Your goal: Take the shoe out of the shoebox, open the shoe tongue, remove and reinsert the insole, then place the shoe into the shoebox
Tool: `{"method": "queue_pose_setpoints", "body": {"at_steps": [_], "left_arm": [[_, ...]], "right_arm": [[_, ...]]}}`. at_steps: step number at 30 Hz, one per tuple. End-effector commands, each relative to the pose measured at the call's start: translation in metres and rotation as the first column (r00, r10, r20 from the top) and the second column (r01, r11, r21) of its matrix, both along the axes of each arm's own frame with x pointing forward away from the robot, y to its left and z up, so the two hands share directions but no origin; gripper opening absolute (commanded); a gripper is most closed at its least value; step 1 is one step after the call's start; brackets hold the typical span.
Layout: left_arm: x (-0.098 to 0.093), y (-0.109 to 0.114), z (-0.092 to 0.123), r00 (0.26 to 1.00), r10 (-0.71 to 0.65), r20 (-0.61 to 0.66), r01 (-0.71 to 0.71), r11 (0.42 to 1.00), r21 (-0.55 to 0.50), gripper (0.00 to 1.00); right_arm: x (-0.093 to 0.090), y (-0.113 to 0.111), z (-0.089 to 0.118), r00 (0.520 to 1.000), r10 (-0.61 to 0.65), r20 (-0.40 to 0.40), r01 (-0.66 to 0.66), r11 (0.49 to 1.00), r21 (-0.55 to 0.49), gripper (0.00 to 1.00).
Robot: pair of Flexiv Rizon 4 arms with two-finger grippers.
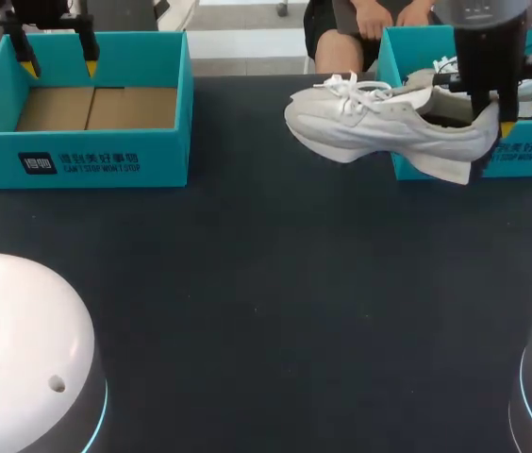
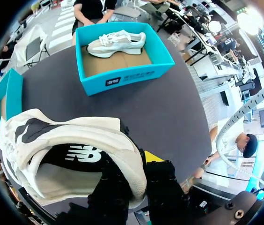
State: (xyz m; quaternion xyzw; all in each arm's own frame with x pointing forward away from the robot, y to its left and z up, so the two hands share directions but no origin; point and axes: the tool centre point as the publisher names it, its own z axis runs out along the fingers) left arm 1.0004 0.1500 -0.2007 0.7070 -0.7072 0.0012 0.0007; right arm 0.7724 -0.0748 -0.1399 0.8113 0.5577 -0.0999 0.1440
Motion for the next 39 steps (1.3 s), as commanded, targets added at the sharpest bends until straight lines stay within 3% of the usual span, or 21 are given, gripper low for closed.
{"method": "queue_pose_setpoints", "body": {"at_steps": [1, 9, 19, 31, 34, 39], "left_arm": [[0.000, 0.000, 0.000, 1.000, 0.000, 0.000, 0.000, 1.000, 0.001, 1.00], [0.000, 0.000, 0.000, 1.000, 0.000, 0.000, 0.000, 1.000, 0.001, 1.00], [0.000, 0.000, 0.000, 1.000, 0.000, 0.000, 0.000, 1.000, 0.001, 1.00], [0.000, 0.000, 0.000, 1.000, 0.000, 0.000, 0.000, 1.000, 0.001, 1.00], [0.000, 0.000, 0.000, 1.000, 0.000, 0.000, 0.000, 1.000, 0.001, 1.00], [0.000, 0.000, 0.000, 1.000, 0.000, 0.000, 0.000, 1.000, 0.001, 1.00]], "right_arm": [[0.000, 0.000, 0.001, 1.000, 0.000, 0.002, 0.000, 1.000, 0.001, 0.00], [0.000, 0.000, 0.001, 1.000, 0.000, 0.002, 0.000, 1.000, 0.001, 0.00], [-0.051, 0.053, -0.012, 0.997, 0.068, 0.044, -0.067, 0.997, -0.034, 0.00], [-0.124, 0.139, -0.036, 0.993, 0.119, 0.015, -0.119, 0.993, -0.022, 0.00], [-0.139, 0.157, -0.051, 0.989, 0.145, -0.016, -0.145, 0.986, -0.080, 0.00], [-0.139, 0.157, -0.051, 0.989, 0.145, -0.016, -0.145, 0.986, -0.080, 0.00]]}}
